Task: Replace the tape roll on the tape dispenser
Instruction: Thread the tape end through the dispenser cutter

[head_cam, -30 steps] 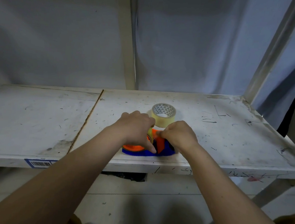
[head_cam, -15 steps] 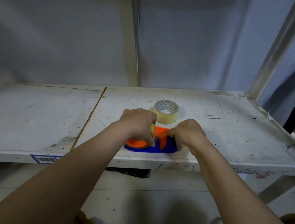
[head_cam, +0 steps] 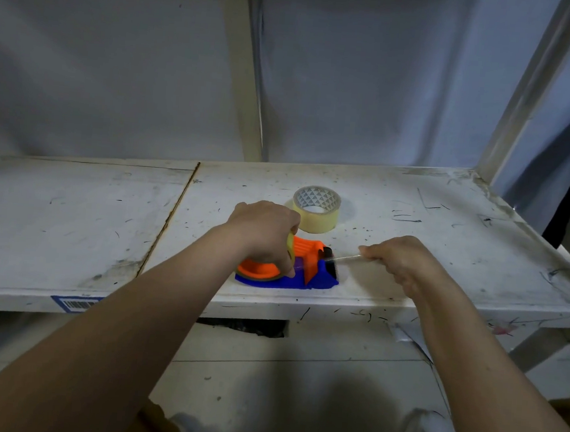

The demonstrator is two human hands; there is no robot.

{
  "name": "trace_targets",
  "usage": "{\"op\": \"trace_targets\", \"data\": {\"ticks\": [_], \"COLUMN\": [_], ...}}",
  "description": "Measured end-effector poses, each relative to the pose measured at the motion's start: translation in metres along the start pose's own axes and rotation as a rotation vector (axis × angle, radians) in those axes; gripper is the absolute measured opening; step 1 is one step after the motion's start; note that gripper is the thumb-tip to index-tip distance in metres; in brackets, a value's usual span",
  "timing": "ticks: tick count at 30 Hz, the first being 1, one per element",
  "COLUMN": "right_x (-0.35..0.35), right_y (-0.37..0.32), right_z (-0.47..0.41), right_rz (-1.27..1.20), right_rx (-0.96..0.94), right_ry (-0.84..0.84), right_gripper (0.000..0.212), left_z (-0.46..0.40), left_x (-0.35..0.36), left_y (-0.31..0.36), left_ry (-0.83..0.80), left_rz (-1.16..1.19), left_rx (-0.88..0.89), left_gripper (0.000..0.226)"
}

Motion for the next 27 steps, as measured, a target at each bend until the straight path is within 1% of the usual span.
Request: {"op": "trace_targets", "data": {"ticks": [1,4,7,15,21,25,27], "right_x": [-0.006,-0.014,-0.014,-0.020,-0.019,-0.020,-0.025], "right_y": [0.002,0.007,0.011,0.024,0.030,0.029,0.027], "right_z": [-0.001,-0.003,-0.009,-0.014,-0.009,-0.002,0.000], "right_rz": [-0.011,-0.012,-0.038,-0.192,-0.265,-0.292,-0.284], "right_rx": [0.005,0.036,0.058,0.090,0.111,0.088,0.055], "right_ry": [0.008,0.002,0.021,0.006,0.039,0.064,0.095], "right_gripper": [0.018,0.023,0.023,0.007,0.004,0.007,0.018], "left_z": [0.000,0.000,0.001,0.001,0.002,0.000,0.000], "left_x": [0.000,0.000,0.000,-0.001,0.000,0.000,0.001], "left_y": [0.000,0.001,0.002,0.001,-0.001,-0.001,-0.002], "left_ry": [-0.003,-0.010,-0.012,-0.007,-0.012,-0.014,-0.021], "left_rz": [-0.005,-0.013,-0.008,-0.028,-0.025,-0.014,-0.007], "left_rx": [-0.001,-0.004,-0.007,-0.007,-0.016,-0.016,-0.021], "left_gripper": [0.069,0.070,0.069,0.072,0.074,0.074,0.074]}}
Point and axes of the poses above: each hand's wrist, its own z-axis away from the middle knuckle, its own x-axis out of the palm, y = z × x, the point moved 7 cm from there along -z, towards the middle knuckle, and after that the axes turned 2 degrees about x, right-handed, at the moved point
